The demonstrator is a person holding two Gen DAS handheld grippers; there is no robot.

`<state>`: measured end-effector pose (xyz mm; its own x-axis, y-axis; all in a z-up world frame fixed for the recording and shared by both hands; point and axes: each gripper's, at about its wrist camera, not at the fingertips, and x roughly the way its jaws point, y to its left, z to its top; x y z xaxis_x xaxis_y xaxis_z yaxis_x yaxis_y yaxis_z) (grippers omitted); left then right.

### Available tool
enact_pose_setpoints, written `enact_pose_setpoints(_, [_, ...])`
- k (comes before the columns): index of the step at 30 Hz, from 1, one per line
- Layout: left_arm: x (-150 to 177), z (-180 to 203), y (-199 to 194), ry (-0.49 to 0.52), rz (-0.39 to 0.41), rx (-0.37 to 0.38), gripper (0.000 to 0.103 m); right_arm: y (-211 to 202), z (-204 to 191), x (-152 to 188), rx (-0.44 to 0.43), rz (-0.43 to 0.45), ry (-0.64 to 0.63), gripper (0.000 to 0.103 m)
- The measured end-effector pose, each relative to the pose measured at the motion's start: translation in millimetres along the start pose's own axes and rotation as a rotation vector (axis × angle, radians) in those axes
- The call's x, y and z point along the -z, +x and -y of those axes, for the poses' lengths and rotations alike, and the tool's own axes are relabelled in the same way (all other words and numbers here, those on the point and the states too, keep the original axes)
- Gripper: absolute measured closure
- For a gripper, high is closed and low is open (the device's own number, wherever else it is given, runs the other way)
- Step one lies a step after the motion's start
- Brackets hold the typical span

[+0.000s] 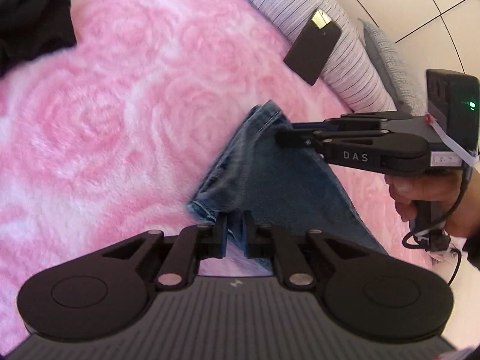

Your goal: Fold clothes

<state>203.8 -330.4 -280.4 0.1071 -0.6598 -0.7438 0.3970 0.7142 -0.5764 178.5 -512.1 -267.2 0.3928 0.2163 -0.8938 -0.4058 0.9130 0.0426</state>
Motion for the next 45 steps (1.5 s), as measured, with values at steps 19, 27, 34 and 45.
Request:
enact_pose_setpoints(19, [3.6,96.1,19.4,0.679,-0.074,0.047,0.08,-98.1,-27.7,184.1,0.215,0.152,0.563,0.047])
enact_pose_setpoints(27, [-1.8,139.8,115.4,0.919,-0.215,-0.006,0.083,-159.5,12.4,295.6,0.399,0.085,0.735,0.047])
enact_pose_setpoints(34, [17.9,207.1,102.4,1.256,-0.221,0.044,0.077,-223.4,51.3,367.5,0.502,0.015,0.616,0.047])
enact_pose_setpoints(45, [43.8,255.3,163.6,1.473,-0.448,0.158,0.077,-208.9,107.7,403.5,0.287,-0.171,0.069,0.048])
